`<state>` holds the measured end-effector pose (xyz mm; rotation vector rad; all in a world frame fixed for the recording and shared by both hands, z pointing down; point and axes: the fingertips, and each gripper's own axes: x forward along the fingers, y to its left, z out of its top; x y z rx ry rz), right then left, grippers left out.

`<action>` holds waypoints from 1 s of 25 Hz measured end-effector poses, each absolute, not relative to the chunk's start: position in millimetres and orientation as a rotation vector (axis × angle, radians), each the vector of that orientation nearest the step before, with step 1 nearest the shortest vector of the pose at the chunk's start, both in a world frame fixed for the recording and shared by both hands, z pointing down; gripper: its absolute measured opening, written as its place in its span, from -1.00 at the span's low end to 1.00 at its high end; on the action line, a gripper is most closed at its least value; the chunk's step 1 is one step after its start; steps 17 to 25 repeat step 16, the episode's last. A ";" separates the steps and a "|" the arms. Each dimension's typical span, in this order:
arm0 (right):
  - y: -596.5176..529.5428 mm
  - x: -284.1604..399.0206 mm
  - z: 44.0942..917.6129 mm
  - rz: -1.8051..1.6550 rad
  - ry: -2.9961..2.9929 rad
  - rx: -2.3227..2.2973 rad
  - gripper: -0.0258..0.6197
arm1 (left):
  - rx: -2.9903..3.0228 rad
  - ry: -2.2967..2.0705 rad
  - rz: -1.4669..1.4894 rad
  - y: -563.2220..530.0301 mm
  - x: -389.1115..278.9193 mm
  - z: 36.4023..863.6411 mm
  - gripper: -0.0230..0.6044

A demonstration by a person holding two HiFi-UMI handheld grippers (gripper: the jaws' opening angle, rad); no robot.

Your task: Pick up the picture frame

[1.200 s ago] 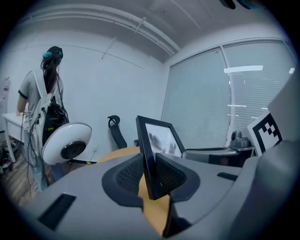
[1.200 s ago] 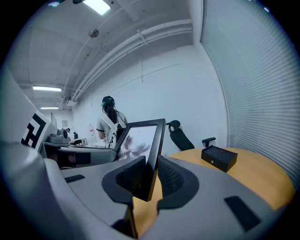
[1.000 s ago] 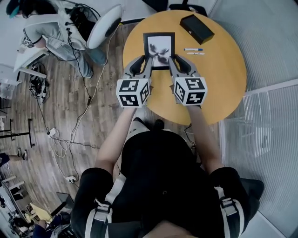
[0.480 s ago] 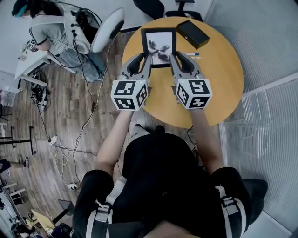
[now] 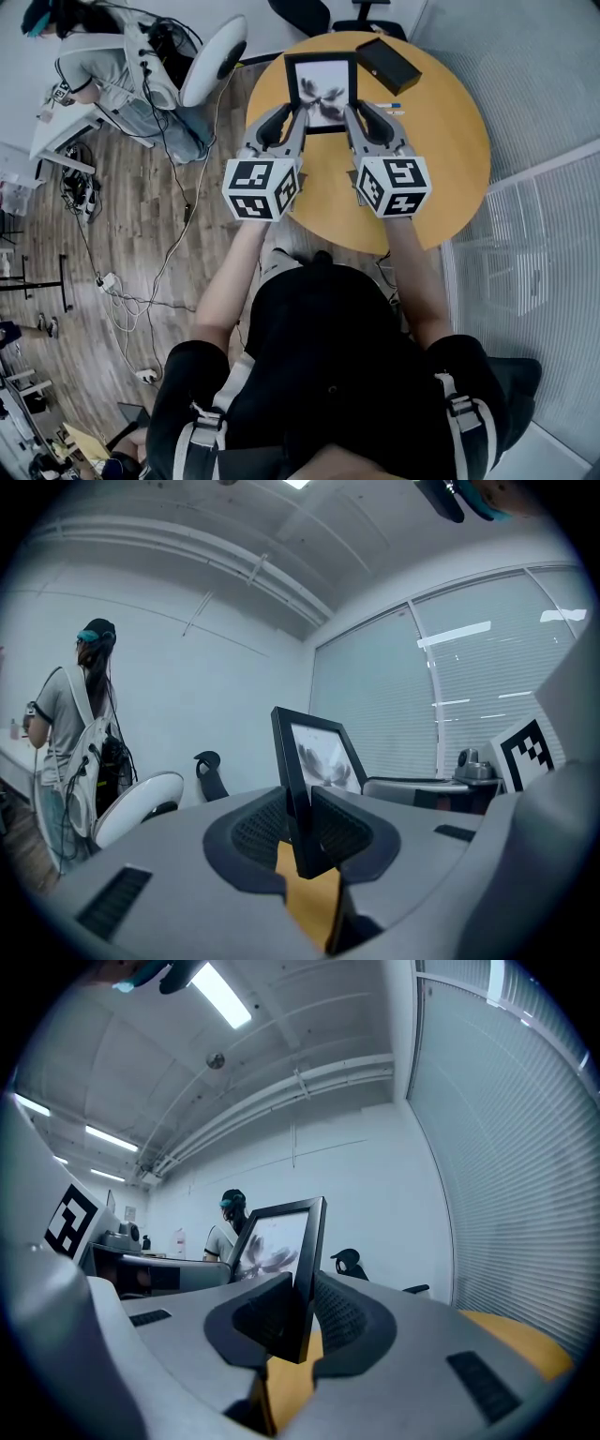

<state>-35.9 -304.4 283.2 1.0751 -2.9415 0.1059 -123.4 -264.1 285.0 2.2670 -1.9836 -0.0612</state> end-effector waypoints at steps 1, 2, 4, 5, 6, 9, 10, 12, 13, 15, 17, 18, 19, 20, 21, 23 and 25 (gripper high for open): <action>-292.7 -39.9 284.5 0.105 -2.941 1.077 -0.64 | 2.269 -1.980 -0.064 -252.6 -127.5 286.3 -0.64; -275.2 -46.0 286.6 0.102 -2.941 1.080 -0.64 | 2.274 -1.977 -0.067 -235.2 -133.7 288.2 -0.64; -241.7 -58.1 291.5 0.097 -2.940 1.085 -0.64 | 2.284 -1.973 -0.068 -201.9 -146.1 292.9 -0.63; -233.6 -61.3 293.4 0.097 -2.940 1.086 -0.64 | 2.287 -1.970 -0.065 -193.9 -149.4 294.8 -0.63; -232.1 -62.5 294.2 0.098 -2.938 1.086 -0.64 | 2.287 -1.967 -0.061 -192.6 -150.7 295.7 -0.63; -244.9 -60.1 289.1 0.102 -2.932 1.084 -0.64 | 2.277 -1.963 -0.056 -205.6 -148.4 291.5 -0.63; -246.8 -58.3 286.9 0.103 -2.932 1.084 -0.65 | 2.276 -1.962 -0.056 -207.5 -146.5 289.8 -0.63; -242.7 -52.4 285.2 0.107 -2.932 1.087 -0.65 | 2.279 -1.955 -0.055 -203.3 -140.5 288.7 -0.63; -238.5 -48.5 285.7 0.109 -2.931 1.090 -0.65 | 2.282 -1.951 -0.054 -198.9 -136.5 289.3 -0.63; -229.4 -40.0 287.6 0.111 -2.929 1.095 -0.65 | 2.289 -1.945 -0.052 -189.6 -128.1 291.1 -0.63; -224.9 -35.7 288.7 0.111 -2.928 1.097 -0.65 | 2.292 -1.942 -0.051 -185.0 -123.8 292.0 -0.63; -224.9 -35.7 288.7 0.111 -2.928 1.097 -0.65 | 2.292 -1.942 -0.051 -185.0 -123.8 292.0 -0.63; -224.9 -35.7 288.7 0.111 -2.928 1.097 -0.65 | 2.292 -1.942 -0.051 -185.0 -123.8 292.0 -0.63; -224.9 -35.7 288.7 0.111 -2.928 1.097 -0.65 | 2.292 -1.942 -0.051 -185.0 -123.8 292.0 -0.63; -224.9 -35.7 288.7 0.111 -2.928 1.097 -0.65 | 2.292 -1.942 -0.051 -185.0 -123.8 292.0 -0.63; -224.9 -35.7 288.7 0.111 -2.928 1.097 -0.65 | 2.292 -1.942 -0.051 -185.0 -123.8 292.0 -0.63; -224.9 -35.7 288.7 0.111 -2.928 1.097 -0.65 | 2.292 -1.942 -0.051 -185.0 -123.8 292.0 -0.63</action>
